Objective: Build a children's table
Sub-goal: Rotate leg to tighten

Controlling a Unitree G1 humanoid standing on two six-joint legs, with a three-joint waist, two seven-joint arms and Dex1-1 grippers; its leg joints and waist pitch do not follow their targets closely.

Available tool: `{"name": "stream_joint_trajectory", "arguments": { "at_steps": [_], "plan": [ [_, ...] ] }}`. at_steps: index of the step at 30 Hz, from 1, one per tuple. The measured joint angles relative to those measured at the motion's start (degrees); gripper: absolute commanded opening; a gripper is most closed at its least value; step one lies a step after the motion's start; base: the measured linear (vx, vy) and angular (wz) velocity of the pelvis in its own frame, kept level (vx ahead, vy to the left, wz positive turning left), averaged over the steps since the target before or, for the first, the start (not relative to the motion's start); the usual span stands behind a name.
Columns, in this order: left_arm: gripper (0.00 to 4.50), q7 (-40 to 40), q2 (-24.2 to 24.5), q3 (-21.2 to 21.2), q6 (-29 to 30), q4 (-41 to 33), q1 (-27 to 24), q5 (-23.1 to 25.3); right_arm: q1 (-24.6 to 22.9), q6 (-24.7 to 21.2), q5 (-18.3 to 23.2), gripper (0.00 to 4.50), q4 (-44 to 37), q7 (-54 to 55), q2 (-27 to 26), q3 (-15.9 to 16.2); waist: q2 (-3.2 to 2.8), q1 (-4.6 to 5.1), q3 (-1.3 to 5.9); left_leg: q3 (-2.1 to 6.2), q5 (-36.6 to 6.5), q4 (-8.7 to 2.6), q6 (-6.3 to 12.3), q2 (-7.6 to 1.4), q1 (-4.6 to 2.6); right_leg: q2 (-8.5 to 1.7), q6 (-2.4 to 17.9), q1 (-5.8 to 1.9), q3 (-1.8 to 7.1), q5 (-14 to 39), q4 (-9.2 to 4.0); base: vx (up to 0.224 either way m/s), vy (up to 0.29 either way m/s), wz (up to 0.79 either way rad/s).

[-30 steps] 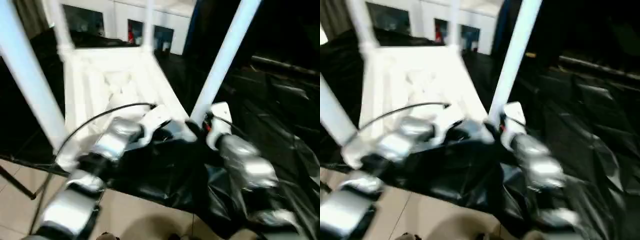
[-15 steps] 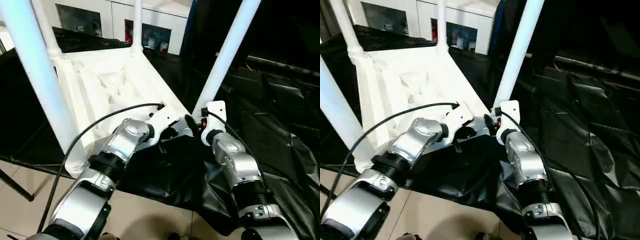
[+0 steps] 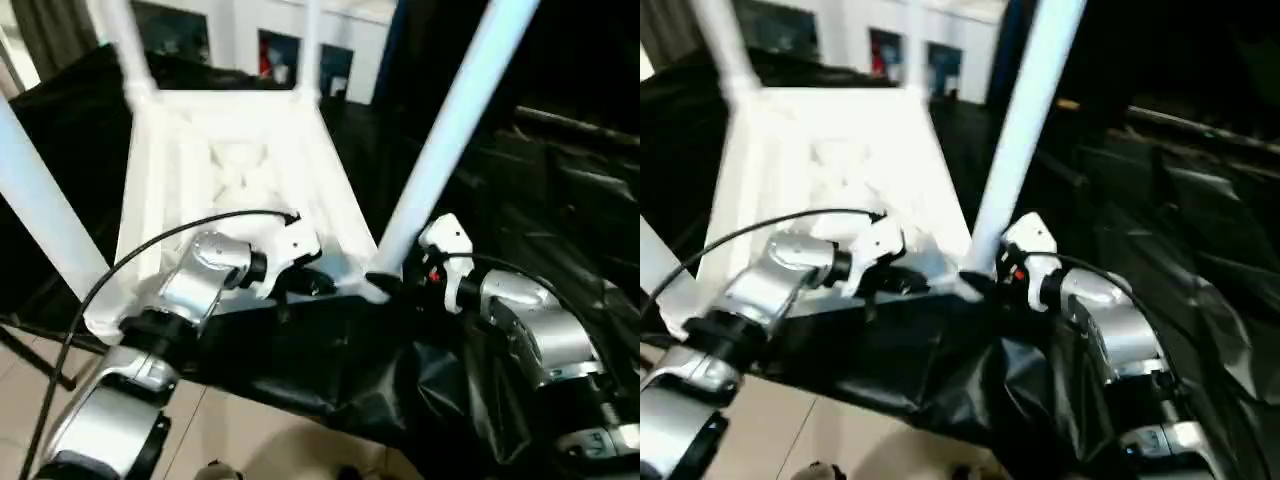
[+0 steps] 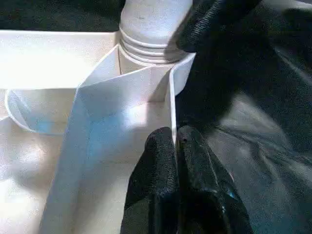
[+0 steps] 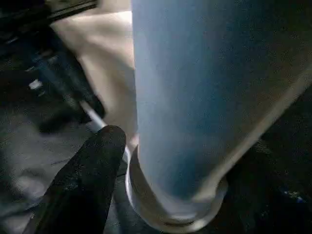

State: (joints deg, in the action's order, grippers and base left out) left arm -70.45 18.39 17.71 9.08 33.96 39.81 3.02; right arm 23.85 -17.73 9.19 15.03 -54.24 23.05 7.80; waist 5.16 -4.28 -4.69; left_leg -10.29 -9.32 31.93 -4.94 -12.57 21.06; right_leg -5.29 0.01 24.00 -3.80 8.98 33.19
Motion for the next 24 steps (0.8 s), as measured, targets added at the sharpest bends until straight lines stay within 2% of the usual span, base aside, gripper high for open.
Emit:
{"name": "stream_joint_trajectory", "arguments": {
  "at_steps": [3, 6, 16, 24],
  "plan": [
    [0.0, -2.7, 1.2, 0.6, 0.0, -1.1, -0.6, -0.6, -0.9, -0.4, 0.5, 3.22, -1.9, -4.3, 2.4, 1.0, 0.02, -0.65, 0.01, -0.18, 0.0, 0.08, 0.01, 0.03, -0.02, -0.07, 0.0, -0.03, 0.14, 0.0, -0.07, 0.0, 0.0, 0.0],
    [0.0, -4.7, 2.0, 0.7, 0.0, -1.9, -1.1, -0.8, -1.3, -0.9, 0.9, 3.22, -3.0, -7.3, 3.9, 1.8, 0.02, -0.89, 0.01, -0.27, -0.1, 0.14, -0.09, 0.03, -0.09, -0.09, 0.0, -0.1, 0.17, 0.0, -0.04, 0.0, 0.0, 0.0],
    [0.0, -6.6, 2.6, 1.0, 0.6, -2.7, -1.7, -1.2, -1.4, -2.2, 2.1, 2.35, -3.6, -9.3, 4.7, 2.2, 0.03, -0.87, 0.02, -0.27, -0.1, 0.42, -0.13, -0.01, -0.09, -0.09, 0.0, -0.14, 0.24, 0.0, 0.24, 0.0, 0.0, 0.0],
    [0.0, -5.8, 2.3, 1.0, 1.0, -2.6, -1.6, -1.0, -1.8, -2.3, 2.2, 2.09, -3.6, -8.9, 4.4, 1.8, 0.06, -0.93, 0.04, -0.27, -0.1, 0.47, -0.13, -0.01, -0.1, -0.1, 0.0, -0.18, 0.24, 0.0, 0.28, 0.0, 0.0, 0.0]
  ]
}}
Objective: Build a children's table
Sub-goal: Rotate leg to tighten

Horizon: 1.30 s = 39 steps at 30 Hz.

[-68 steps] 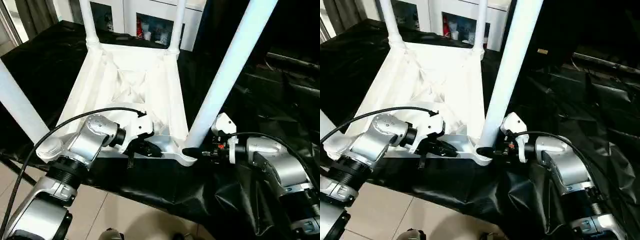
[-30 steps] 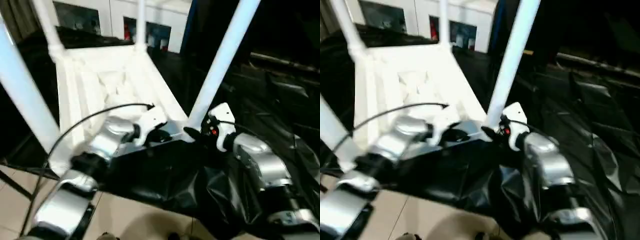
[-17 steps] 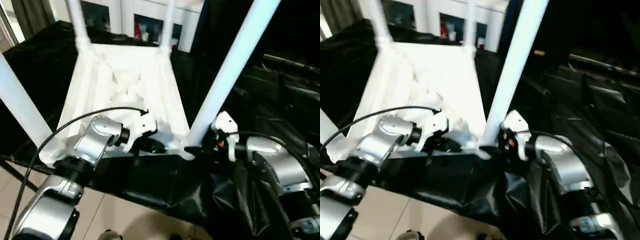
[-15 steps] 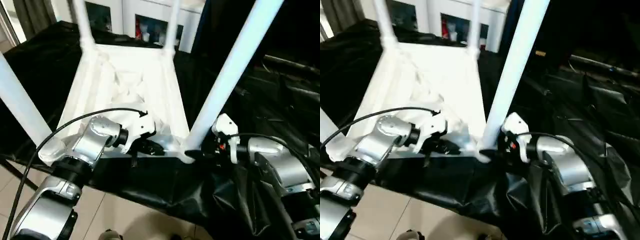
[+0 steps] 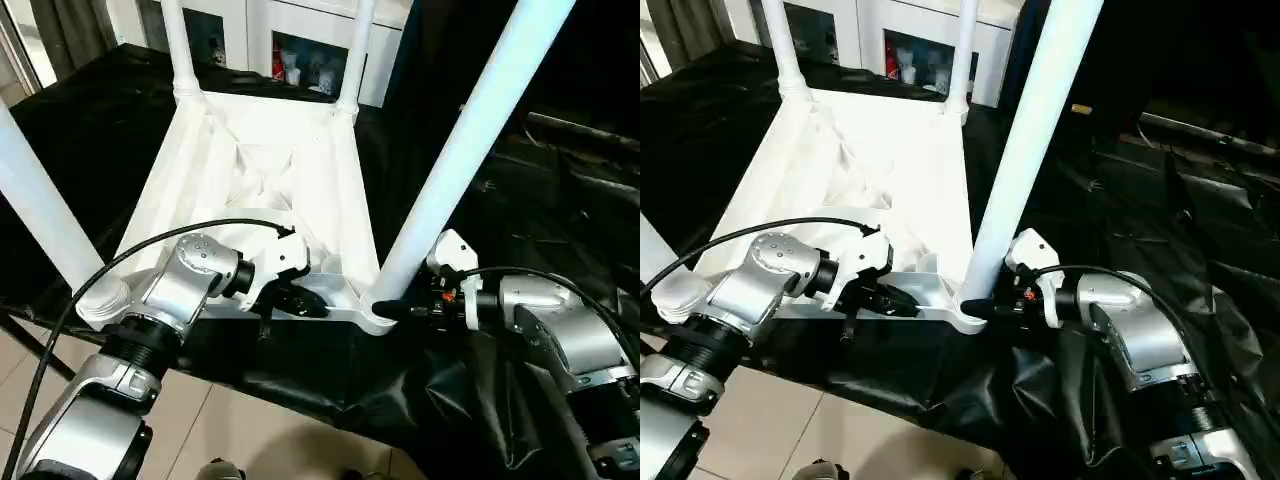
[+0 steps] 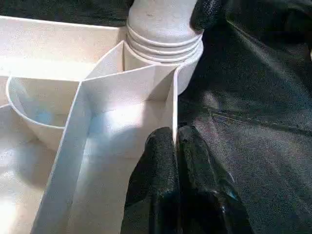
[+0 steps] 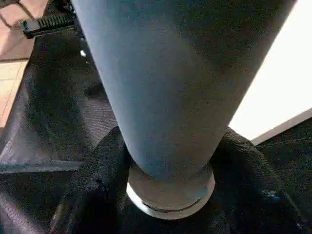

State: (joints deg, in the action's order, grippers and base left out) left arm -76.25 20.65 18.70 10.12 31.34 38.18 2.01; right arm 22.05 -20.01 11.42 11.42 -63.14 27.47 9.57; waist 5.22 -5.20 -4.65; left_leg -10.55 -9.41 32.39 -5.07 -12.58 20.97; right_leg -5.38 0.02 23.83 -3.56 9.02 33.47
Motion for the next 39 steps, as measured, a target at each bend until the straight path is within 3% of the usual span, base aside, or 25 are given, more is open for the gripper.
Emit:
{"name": "stream_joint_trajectory", "arguments": {
  "at_steps": [3, 5, 9, 13, 18, 19, 22, 28, 34, 39],
  "plan": [
    [0.0, 3.2, -1.6, -0.5, 0.7, 1.7, 0.8, 0.7, -0.2, -0.4, -0.5, 2.09, 0.7, 3.6, -1.6, -0.8, 0.02, 0.03, 0.02, -0.04, 0.0, 0.04, -0.01, 0.0, -0.1, 0.0, 0.0, -0.19, 0.11, 0.0, 0.05, 0.0, 0.0, 0.0],
    [0.0, 9.7, -4.5, -1.5, 1.9, 5.2, 2.5, 2.1, 0.4, -1.3, -1.9, 2.08, 3.5, 11.8, -5.6, -3.3, 0.24, 0.26, 0.13, -0.08, 0.0, 0.04, -0.02, 0.0, -0.39, 0.01, -0.3, -0.44, 0.17, 0.2, 0.08, 0.0, 0.0, 0.0],
    [0.0, 22.8, -10.8, -2.5, 5.8, 9.2, 5.1, 4.2, 3.0, -2.5, -3.3, 2.04, 8.6, 30.4, -14.3, -8.5, 0.22, 1.81, 0.08, 0.67, 0.0, 0.05, -0.02, 0.16, -0.41, -0.04, -0.5, -0.5, -0.18, 0.3, -0.63, -0.073, 0.005, -0.09],
    [0.0, 30.5, -15.0, -3.2, 8.0, 10.5, 5.5, 4.6, 5.1, -2.6, -3.5, 2.04, 11.8, 42.4, -20.3, -11.8, 0.15, 2.91, 0.08, 1.09, 0.0, -0.09, -0.02, 0.35, -0.41, -0.02, -0.5, -0.67, -0.47, 0.3, -1.47, -0.026, 0.013, -0.05],
    [0.0, 35.1, -17.7, -3.3, 8.2, 12.8, 6.8, 6.2, 6.8, -1.1, -5.6, 2.04, 14.1, 51.5, -24.6, -13.4, -0.07, 3.46, -0.04, 1.56, 0.0, -0.17, 0.0, 0.66, -0.31, -0.03, -0.5, -0.87, -0.59, 0.3, -2.39, 0.0, 0.0, 0.0],
    [0.0, 35.1, -17.7, -3.3, 8.0, 13.0, 7.0, 6.4, 6.8, -0.5, -6.1, 2.04, 14.2, 51.7, -24.9, -13.4, -0.1, 3.46, -0.05, 1.63, 0.0, -0.22, 0.01, 0.71, -0.2, -0.03, -0.5, -0.87, -0.63, 0.3, -2.65, 0.0, 0.0, 0.0],
    [0.0, 34.9, -17.6, -3.2, 7.1, 13.5, 7.2, 6.6, 6.9, 0.6, -6.5, 2.73, 14.7, 51.5, -24.9, -13.4, -0.1, 3.55, -0.06, 1.57, 0.0, -0.13, 0.02, 0.79, -0.04, -0.03, -0.5, -0.76, -0.41, 0.3, -2.69, 0.0, 0.0, 0.0],
    [0.0, 32.5, -16.0, -2.7, 5.2, 13.7, 7.4, 6.6, 6.9, 0.9, -5.2, 3.25, 14.7, 45.9, -23.3, -13.2, -0.18, 3.5, -0.12, 1.55, 0.0, -0.31, 0.03, 0.75, 0.01, 0.0, -0.4, -0.56, -0.41, 0.2, -2.56, 0.0, 0.0, 0.0],
    [0.0, 23.4, -11.2, -1.9, 1.3, 13.1, 7.1, 5.5, 4.4, 0.6, -4.4, 3.25, 10.3, 28.0, -13.3, -7.8, -0.25, 3.16, -0.17, 1.22, 0.0, -0.55, 0.04, 0.71, 0.0, 0.03, -0.1, -0.41, -0.34, -0.3, -2.16, 0.0, 0.0, 0.0],
    [0.0, 11.6, -4.6, -1.4, -1.2, 8.3, 4.6, 3.3, 2.0, 0.4, -2.1, 3.25, 5.6, 16.0, -7.7, -4.8, -0.26, 2.61, -0.16, 0.98, 0.0, -0.57, 0.01, 0.61, 0.01, 0.02, 0.0, 0.05, -0.23, -0.7, -1.15, 0.01, -0.006, 0.0]
  ]
}}
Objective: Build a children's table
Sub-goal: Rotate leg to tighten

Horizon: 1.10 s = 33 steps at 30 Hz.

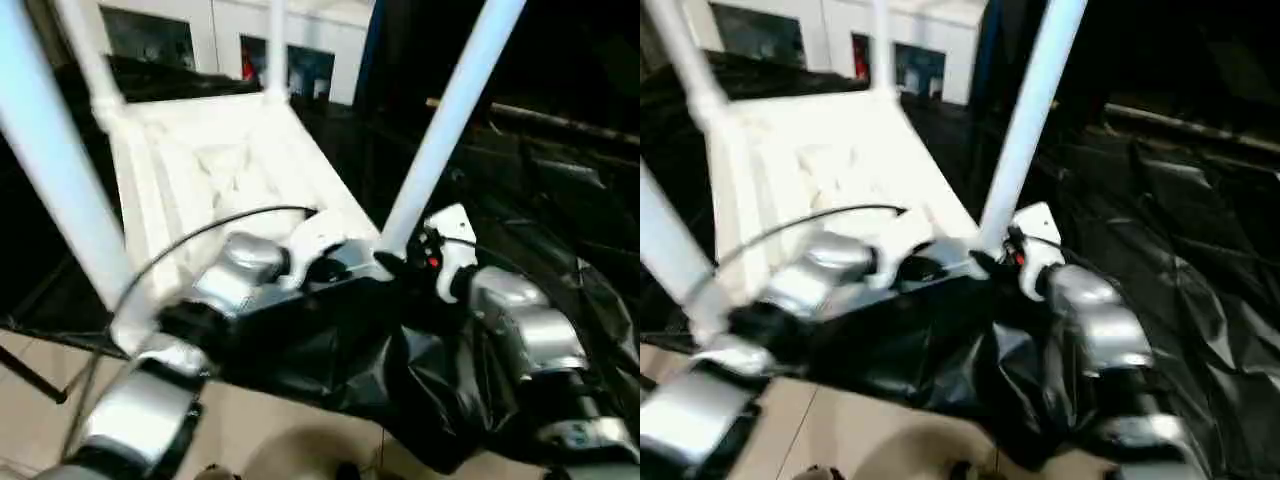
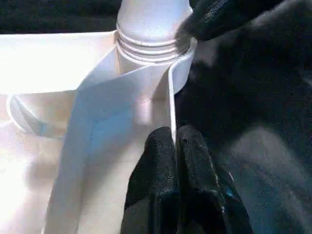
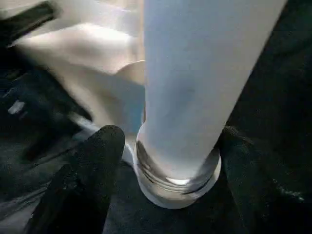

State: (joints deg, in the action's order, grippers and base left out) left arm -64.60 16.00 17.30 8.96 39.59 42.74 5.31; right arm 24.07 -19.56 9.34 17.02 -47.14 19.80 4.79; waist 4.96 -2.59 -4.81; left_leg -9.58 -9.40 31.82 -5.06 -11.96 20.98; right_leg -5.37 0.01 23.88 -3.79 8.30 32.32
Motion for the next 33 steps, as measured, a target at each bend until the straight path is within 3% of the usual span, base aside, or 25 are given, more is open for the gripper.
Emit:
{"name": "stream_joint_trajectory", "arguments": {
  "at_steps": [7, 10, 21, 30, 33],
  "plan": [
    [0.0, -8.6, 1.8, 0.7, -0.8, -2.8, -1.5, -2.3, -1.7, -0.9, 1.6, 3.25, -5.0, -10.0, 5.8, 3.6, -0.19, -2.23, 0.05, -0.73, 0.0, 0.1, 0.0, -0.54, 0.02, 0.07, 0.1, 0.11, 0.17, 0.6, 0.85, 0.055, -0.018, 0.08],
    [0.0, -9.2, 1.9, 0.8, -0.9, -2.9, -1.5, -2.4, -1.9, -1.1, 1.7, 3.25, -5.4, -11.1, 6.4, 3.6, -0.19, -2.35, 0.05, -0.84, 0.0, 0.2, 0.02, -0.54, 0.01, 0.05, 0.1, 0.11, 0.25, 0.6, 0.82, 0.0, 0.0, 0.0],
    [0.0, -12.4, 3.7, 1.2, -0.5, -4.9, -2.7, -3.2, -2.1, -1.0, 2.1, 2.18, -6.2, -15.6, 8.5, 4.8, -0.16, -2.62, 0.08, -0.87, 0.0, 0.47, -0.02, -0.58, 0.02, 0.0, 0.1, -0.08, 0.28, 0.6, 0.89, 0.0, 0.0, 0.0],
    [0.0, -11.9, 3.6, 1.3, -0.5, -4.9, -2.7, -3.2, -2.7, -0.5, 2.1, 2.07, -6.2, -15.4, 8.1, 4.4, -0.07, -2.68, 0.13, -0.87, 0.0, 0.55, -0.01, -0.59, 0.01, 0.0, 0.1, -0.11, 0.27, 0.6, 0.96, 0.0, 0.0, 0.0],
    [0.0, -7.0, 1.7, 0.4, 0.2, -3.0, -2.0, -2.1, -3.3, -0.3, 2.1, 2.06, -4.1, -9.8, 4.1, 1.7, 0.13, -2.59, 0.27, -0.87, 0.0, 0.66, -0.02, -0.59, -0.14, -0.01, 0.1, -0.26, 0.29, 0.6, 1.1, 0.0, 0.0, 0.0]
  ]
}}
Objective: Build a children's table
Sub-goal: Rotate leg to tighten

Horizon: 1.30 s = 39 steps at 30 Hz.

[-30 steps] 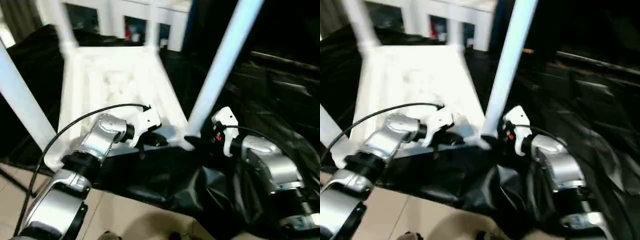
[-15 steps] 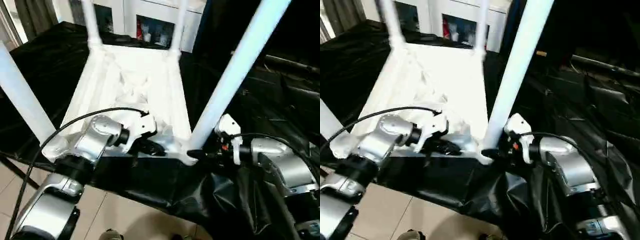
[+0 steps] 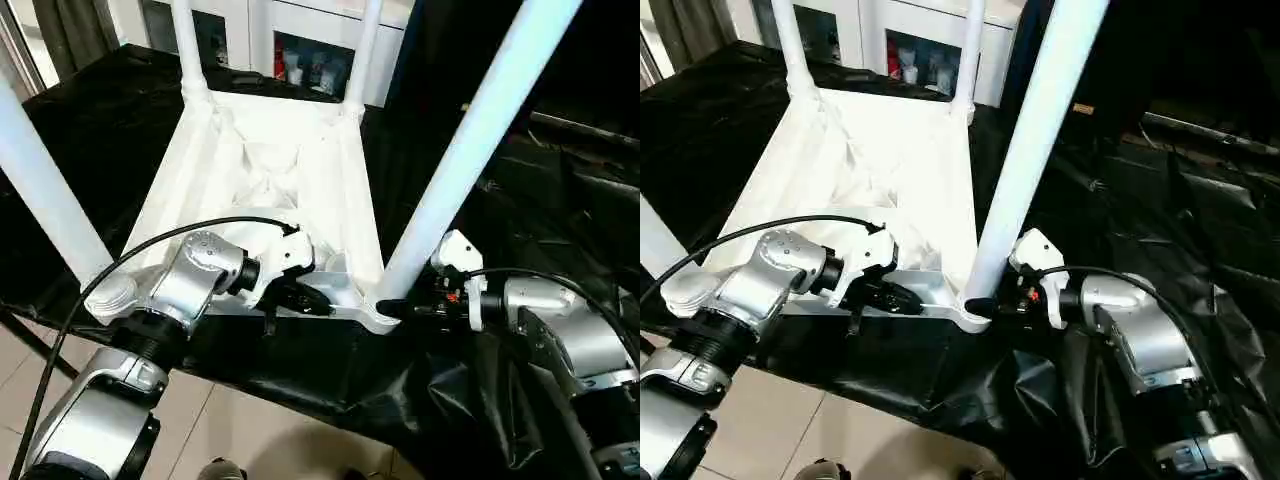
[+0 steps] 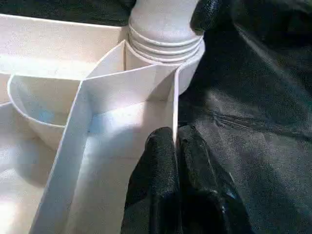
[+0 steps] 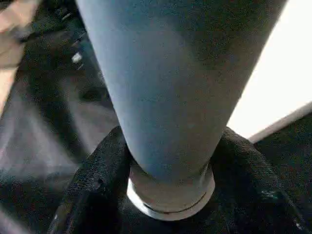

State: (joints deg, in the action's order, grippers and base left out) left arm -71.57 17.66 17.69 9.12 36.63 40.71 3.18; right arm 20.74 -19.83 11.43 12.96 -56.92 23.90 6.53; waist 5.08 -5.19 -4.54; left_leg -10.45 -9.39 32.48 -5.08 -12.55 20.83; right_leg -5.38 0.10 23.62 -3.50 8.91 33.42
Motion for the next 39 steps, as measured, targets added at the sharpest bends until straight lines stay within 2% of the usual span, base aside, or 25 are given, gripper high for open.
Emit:
{"name": "stream_joint_trajectory", "arguments": {
  "at_steps": [1, 5, 6, 9, 12, 14, 16, 17, 22, 25, 31, 33, 39],
  "plan": [
    [0.0, 3.8, -1.4, -0.4, 0.5, 1.2, 0.8, 1.0, 0.4, 0.1, -0.3, 2.06, 1.8, 4.6, -2.2, -1.7, 0.06, 0.17, 0.04, 0.03, 0.0, 0.22, -0.01, -0.01, 0.01, -0.01, 0.0, 0.02, 0.02, 0.0, 0.2, 0.0, 0.0, 0.0],
    [0.0, 13.7, -6.1, -1.3, 3.0, 4.7, 2.5, 2.2, 1.9, 0.4, -1.5, 2.04, 5.8, 17.2, -7.9, -4.9, 0.13, 0.92, 0.09, 0.19, 0.0, 0.24, -0.09, 0.0, -0.07, -0.01, -0.3, 0.04, 0.07, 0.2, 0.14, -0.029, -0.001, -0.02],
    [0.0, 18.1, -8.1, -1.8, 4.6, 6.0, 3.3, 2.5, 3.1, 0.5, -2.3, 2.04, 7.7, 23.9, -11.4, -6.6, 0.12, 1.5, 0.09, 0.32, 0.1, 0.23, -0.16, 0.02, -0.09, -0.01, -0.3, 0.04, 0.02, 0.2, 0.12, -0.052, -0.005, -0.04],
    [0.0, 26.1, -12.0, -2.7, 6.3, 8.8, 4.9, 3.4, 6.2, 0.5, -3.4, 2.04, 11.5, 37.2, -17.9, -9.8, 0.11, 2.25, 0.09, 0.56, 0.1, 0.22, -0.23, 0.05, -0.02, 0.0, -0.4, 0.12, -0.14, 0.2, 0.01, -0.025, -0.002, -0.02],
    [0.0, 31.3, -14.9, -2.7, 6.8, 9.5, 5.0, 4.7, 8.6, 1.7, -5.1, 2.04, 14.6, 45.4, -21.1, -10.9, 0.09, 2.6, 0.11, 0.75, 0.1, 0.14, -0.23, 0.07, 0.07, 0.03, -0.4, 0.09, -0.3, 0.2, -0.32, 0.0, 0.0, 0.0],
    [0.0, 32.0, -15.3, -2.6, 6.8, 9.5, 5.0, 5.3, 8.7, 2.4, -5.2, 2.04, 15.0, 46.6, -21.6, -11.0, 0.08, 2.65, 0.12, 0.74, 0.1, 0.14, -0.23, 0.1, 0.08, 0.03, -0.4, 0.06, -0.27, 0.2, -0.34, 0.0, 0.0, 0.0],
    [0.0, 32.1, -15.3, -2.6, 6.8, 9.5, 5.1, 5.3, 8.6, 3.2, -5.3, 2.04, 15.2, 46.6, -21.7, -11.0, 0.08, 2.68, 0.12, 0.74, 0.1, 0.15, -0.22, 0.12, 0.11, 0.03, -0.4, 0.07, -0.26, 0.2, -0.35, 0.0, 0.0, 0.0],
    [0.0, 32.0, -15.3, -2.6, 6.7, 9.6, 5.2, 5.3, 8.5, 3.7, -5.3, 2.59, 15.2, 46.3, -21.7, -11.0, 0.08, 2.68, 0.12, 0.74, 0.1, 0.15, -0.22, 0.12, 0.13, 0.03, -0.4, 0.08, -0.25, 0.2, -0.37, 0.0, 0.0, 0.0],
    [0.0, 30.1, -13.9, -2.2, 5.7, 10.4, 5.9, 5.2, 8.4, 4.3, -4.9, 3.14, 15.2, 42.3, -21.2, -11.0, 0.06, 3.04, 0.11, 0.74, 0.1, 0.05, -0.22, 0.13, 0.17, 0.04, -0.4, 0.2, -0.25, 0.1, -0.35, 0.0, 0.0, 0.0],
    [0.0, 27.6, -12.6, -2.1, 4.5, 10.6, 6.0, 5.0, 8.3, 4.1, -4.4, 3.33, 14.9, 36.7, -18.7, -9.9, 0.03, 3.21, 0.09, 0.72, 0.1, 0.02, -0.22, 0.11, 0.24, 0.05, -0.3, 0.33, -0.25, 0.0, -0.32, 0.0, 0.0, 0.0],
    [0.0, 18.0, -7.8, -1.2, 1.2, 9.2, 5.4, 3.9, 5.8, 2.5, -3.5, 3.33, 9.8, 19.2, -8.5, -4.7, -0.02, 2.54, 0.06, 0.58, 0.1, -0.2, -0.22, 0.04, 0.23, 0.11, -0.2, 0.36, -0.31, -0.6, -0.26, 0.0, 0.0, 0.0],
    [0.0, 13.0, -4.9, -1.0, -0.4, 7.7, 4.5, 3.1, 4.7, 2.4, -2.9, 3.33, 7.7, 13.3, -5.3, -3.2, -0.02, 2.26, 0.06, 0.58, 0.1, -0.25, -0.22, -0.06, 0.22, 0.19, 0.0, 0.37, -0.36, -0.7, -0.2, 0.0, 0.0, 0.0],
    [0.0, 0.4, 0.7, -0.6, -1.8, 2.8, 1.7, 0.7, 3.1, 1.7, -1.7, 3.33, 3.5, 1.7, -0.1, 0.9, -0.04, 1.54, 0.04, 0.44, 0.1, -0.15, -0.24, -0.15, 0.24, 0.19, 0.1, 0.35, -0.3, -0.5, -0.26, 0.0, 0.0, 0.0]
  ]
}}
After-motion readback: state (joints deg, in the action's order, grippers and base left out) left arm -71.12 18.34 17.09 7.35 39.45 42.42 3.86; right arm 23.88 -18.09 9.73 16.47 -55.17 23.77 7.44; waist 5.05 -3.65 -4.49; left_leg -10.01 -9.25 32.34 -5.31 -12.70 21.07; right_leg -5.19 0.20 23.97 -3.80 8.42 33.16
